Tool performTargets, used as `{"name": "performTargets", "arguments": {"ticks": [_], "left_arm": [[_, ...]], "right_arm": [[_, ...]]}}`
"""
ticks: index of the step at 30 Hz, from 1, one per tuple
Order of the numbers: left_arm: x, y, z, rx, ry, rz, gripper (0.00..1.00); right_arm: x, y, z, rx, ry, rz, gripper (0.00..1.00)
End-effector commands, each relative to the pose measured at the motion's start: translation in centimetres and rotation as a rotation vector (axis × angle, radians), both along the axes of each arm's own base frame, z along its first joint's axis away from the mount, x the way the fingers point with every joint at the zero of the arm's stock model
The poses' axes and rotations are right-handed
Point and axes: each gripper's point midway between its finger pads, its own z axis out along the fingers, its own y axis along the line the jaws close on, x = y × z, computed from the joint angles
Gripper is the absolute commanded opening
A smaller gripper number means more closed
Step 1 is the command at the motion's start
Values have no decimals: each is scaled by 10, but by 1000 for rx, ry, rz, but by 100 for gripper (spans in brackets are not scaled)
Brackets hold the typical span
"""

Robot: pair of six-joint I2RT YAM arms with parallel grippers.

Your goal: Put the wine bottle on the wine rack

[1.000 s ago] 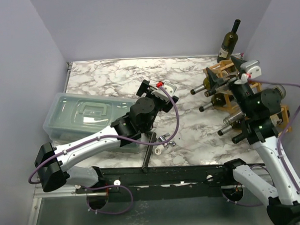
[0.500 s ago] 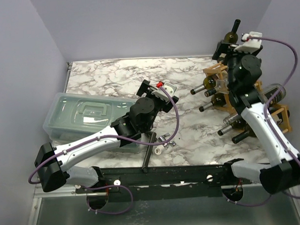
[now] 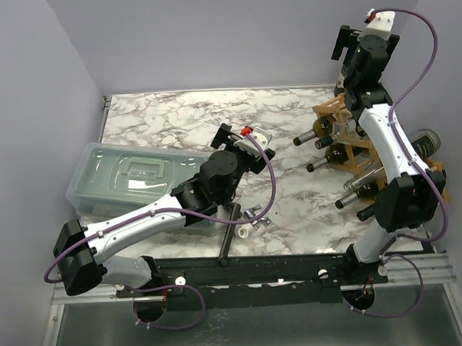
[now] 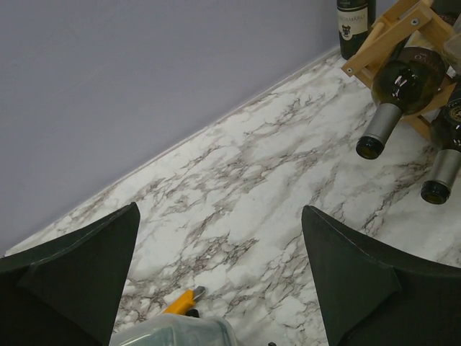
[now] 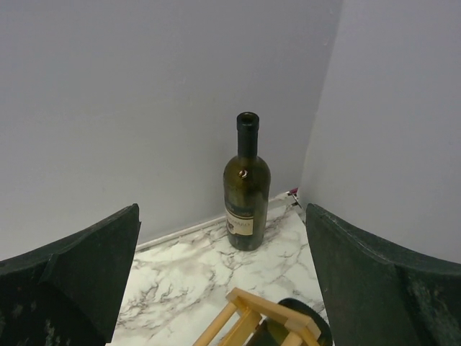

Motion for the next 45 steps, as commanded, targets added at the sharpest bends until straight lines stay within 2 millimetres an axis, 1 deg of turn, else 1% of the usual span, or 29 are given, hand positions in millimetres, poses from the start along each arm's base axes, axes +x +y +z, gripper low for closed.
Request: {"name": "performTargets", "arguments": {"ticks": [1,3,4,6,9,12,14,15,20,22,25,26,27,32,37,39,45], "left_arm": [[-3,0,7,-37,-11,-25,95],[-2,0,7,-36,-11,-23,95],[-2,1,7,-36,-10,-22,95],[-2,0,7,-36,-10,-25,95],[-2,0,6,-36,-10,-24,95],[-1,-1,5,-33,-7,-27,95],[-1,-2,3,-30,-5,-27,95],[-1,-2,2,-24,-5,-27,95],[2,-6,-7,-5,6,-28,95],[2,-8,-8,-3,9,-31,95],[2,-9,-9,-4,11,-35,95],[2,-9,-8,-8,11,-36,95],[1,-9,-8,-7,12,-37,95],[1,-10,-9,-8,14,-38,95],[2,-10,-10,-4,16,-38,95],[2,-11,-12,1,16,-37,95],[3,-12,-16,12,21,-37,95]], "right_arm": [[27,-9,-17,-29,72,0,100],[41,-14,-26,-22,91,10,99],[48,-16,-27,-5,85,18,99],[60,-22,-40,14,125,36,99],[74,-32,-48,15,141,31,99],[89,-32,-63,16,154,45,99],[97,-46,-71,15,158,37,99],[103,-47,-78,17,166,46,99],[123,-62,-95,16,173,33,97],[129,-69,-100,13,171,18,95],[137,-74,-105,-12,169,10,93],[138,-77,-111,-15,179,-3,91],[141,-79,-108,-17,155,-13,90],[149,-90,-113,-18,131,-44,86],[160,-101,-118,-20,95,-79,87],[164,-105,-116,-27,75,-85,87],[175,-108,-119,-37,40,-76,87]]}}
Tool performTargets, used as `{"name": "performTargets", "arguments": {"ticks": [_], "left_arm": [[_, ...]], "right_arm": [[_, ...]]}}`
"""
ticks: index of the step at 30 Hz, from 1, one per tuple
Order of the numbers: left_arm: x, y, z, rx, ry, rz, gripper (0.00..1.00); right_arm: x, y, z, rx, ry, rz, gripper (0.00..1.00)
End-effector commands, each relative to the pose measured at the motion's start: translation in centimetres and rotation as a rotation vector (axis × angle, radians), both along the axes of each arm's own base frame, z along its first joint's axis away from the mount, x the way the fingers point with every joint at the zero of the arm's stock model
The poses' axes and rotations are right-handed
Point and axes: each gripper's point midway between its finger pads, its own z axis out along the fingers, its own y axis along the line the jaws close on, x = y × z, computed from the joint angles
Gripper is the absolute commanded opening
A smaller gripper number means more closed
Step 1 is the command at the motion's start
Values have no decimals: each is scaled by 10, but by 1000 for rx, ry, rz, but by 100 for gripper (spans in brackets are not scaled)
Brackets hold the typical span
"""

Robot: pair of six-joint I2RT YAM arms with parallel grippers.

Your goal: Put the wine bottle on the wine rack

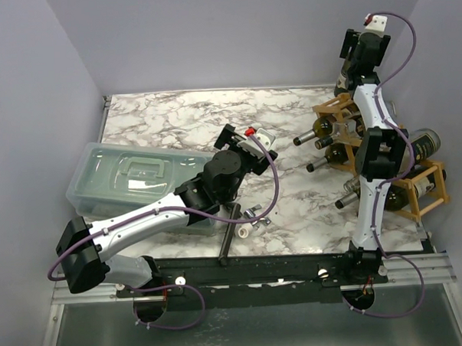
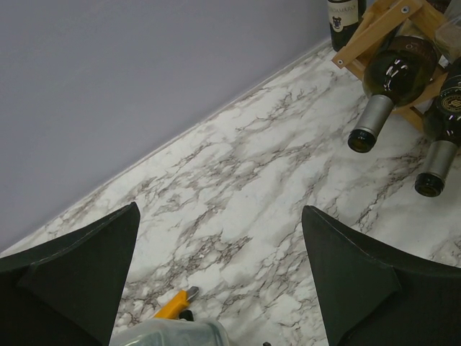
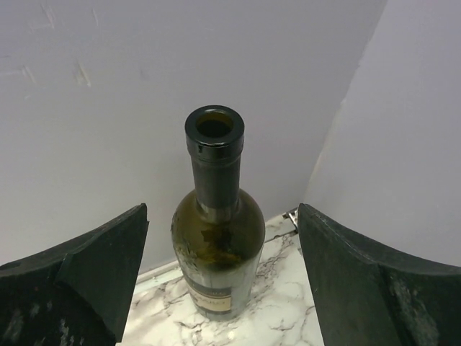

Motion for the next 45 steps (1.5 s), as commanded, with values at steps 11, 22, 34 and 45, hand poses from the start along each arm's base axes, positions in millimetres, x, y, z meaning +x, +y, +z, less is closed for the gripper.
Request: {"name": "performTargets", "arguments": {"ticks": [11,22,34,45], "left_arm": [[3,-7,-13,12,17,-12,95],[3,-8,-14,16,19,-13,96],[3,-7,-14,16,18,-13,95],[3,-7,-14,14,19,-14,95]], "right_arm": [[24,-11,8,-44,-117,39,87],[22,-11,6,-62,-78,43,63],[21,-14,12,-66,-92,30,23],[18,-7,28,-43,-125,58,1]]}}
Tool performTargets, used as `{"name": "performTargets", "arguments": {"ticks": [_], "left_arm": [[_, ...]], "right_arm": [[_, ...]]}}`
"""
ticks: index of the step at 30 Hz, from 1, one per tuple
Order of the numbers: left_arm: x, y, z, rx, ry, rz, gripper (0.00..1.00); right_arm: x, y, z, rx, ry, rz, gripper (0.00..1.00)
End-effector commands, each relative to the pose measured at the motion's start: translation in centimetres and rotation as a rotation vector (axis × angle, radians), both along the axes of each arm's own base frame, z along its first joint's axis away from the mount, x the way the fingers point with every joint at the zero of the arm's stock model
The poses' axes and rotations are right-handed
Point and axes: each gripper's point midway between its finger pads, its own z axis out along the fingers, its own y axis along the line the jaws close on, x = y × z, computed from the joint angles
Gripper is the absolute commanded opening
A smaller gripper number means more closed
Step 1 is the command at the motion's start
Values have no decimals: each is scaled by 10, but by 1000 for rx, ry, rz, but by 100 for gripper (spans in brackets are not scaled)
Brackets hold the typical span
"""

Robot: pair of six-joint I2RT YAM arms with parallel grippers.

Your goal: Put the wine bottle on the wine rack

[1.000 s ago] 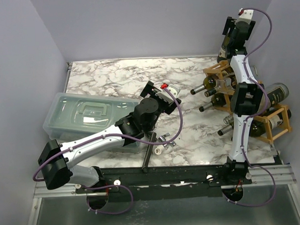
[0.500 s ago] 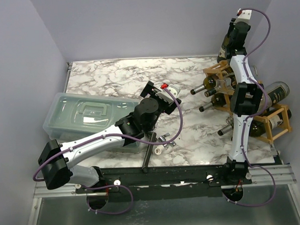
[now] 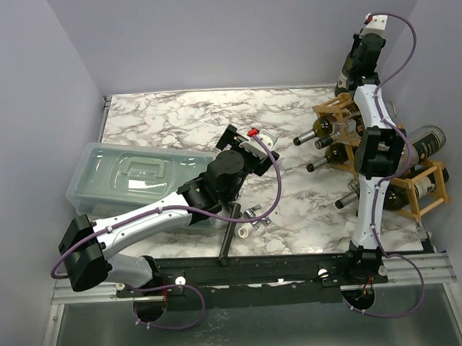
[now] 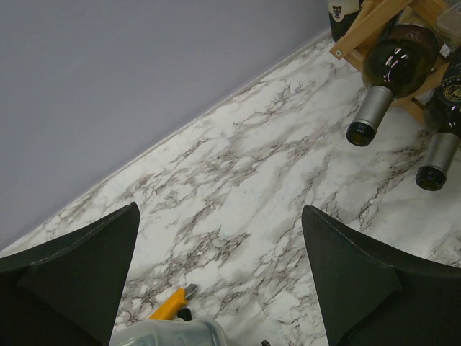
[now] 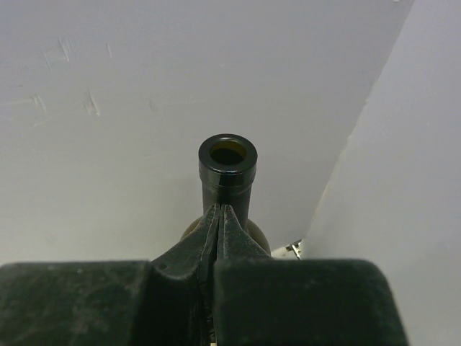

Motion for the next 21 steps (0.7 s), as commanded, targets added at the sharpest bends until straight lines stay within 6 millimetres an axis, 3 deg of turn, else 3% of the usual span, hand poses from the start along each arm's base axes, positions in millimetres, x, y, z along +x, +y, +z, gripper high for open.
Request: {"name": "performTargets", "arguments": {"ticks": [1,10,21], "left_arm": [[1,-2,-4,-6,7,-10,95],[-1,-1,1,-22,1,-15,95],[-3,0,8,-41,0,-20,95]], "right_arm": [[-1,2,24,19,-54,30,1],[-19,30,58,21,-96,142,1],[-48,48,60,22,-85,197,1]]}}
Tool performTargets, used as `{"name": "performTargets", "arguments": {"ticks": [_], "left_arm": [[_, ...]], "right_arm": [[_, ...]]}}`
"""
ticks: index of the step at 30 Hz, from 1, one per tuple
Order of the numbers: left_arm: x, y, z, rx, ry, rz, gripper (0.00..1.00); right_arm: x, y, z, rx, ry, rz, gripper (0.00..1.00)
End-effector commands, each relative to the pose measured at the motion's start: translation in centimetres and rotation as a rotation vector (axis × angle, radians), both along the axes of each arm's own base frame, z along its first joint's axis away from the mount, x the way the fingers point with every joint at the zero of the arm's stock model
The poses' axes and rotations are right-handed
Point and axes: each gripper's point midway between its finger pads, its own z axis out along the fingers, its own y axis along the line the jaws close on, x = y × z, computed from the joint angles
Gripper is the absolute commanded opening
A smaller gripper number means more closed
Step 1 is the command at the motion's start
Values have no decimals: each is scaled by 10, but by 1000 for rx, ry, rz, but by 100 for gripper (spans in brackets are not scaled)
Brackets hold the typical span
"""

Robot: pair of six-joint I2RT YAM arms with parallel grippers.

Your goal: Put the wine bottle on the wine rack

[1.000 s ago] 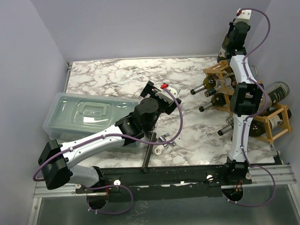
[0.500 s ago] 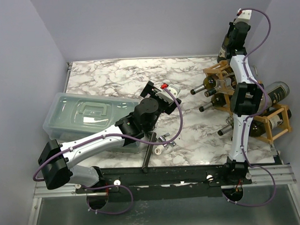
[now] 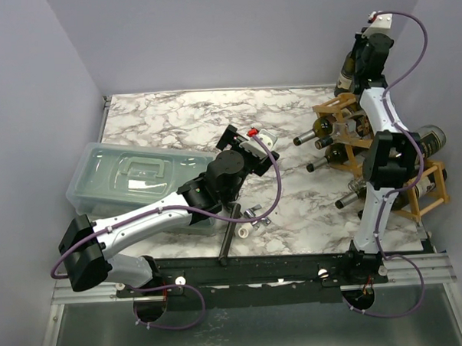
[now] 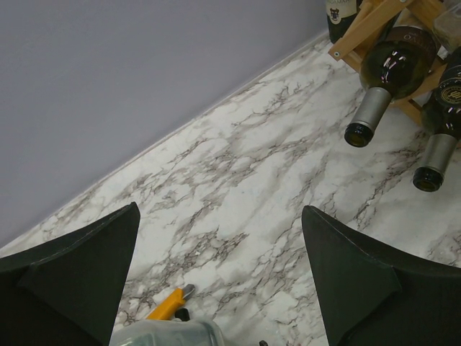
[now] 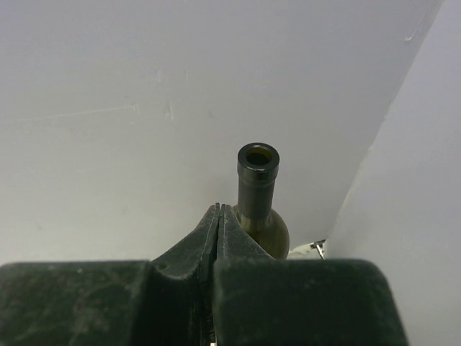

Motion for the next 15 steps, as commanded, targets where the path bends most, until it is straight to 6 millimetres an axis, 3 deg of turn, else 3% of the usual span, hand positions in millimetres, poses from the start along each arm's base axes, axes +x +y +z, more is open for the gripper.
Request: {"name": "performTargets", "arguments": {"ticks": [1,8,13,15], "left_arm": [[-3,1,8,-35,-4,-18,95],[-4,1,10,-42,-1,-23,95],[-4,0,8,-40,3,-24,95],[-3,0,7,-37,4,-23,95]], "right_arm": [[-14,14,24,-3,-54,45,1],[-15,5,21,-10,-28,-1,4],[-1,-9,12,-23,32,-49,56],[5,-12,8,-12,52,-35,70]]}}
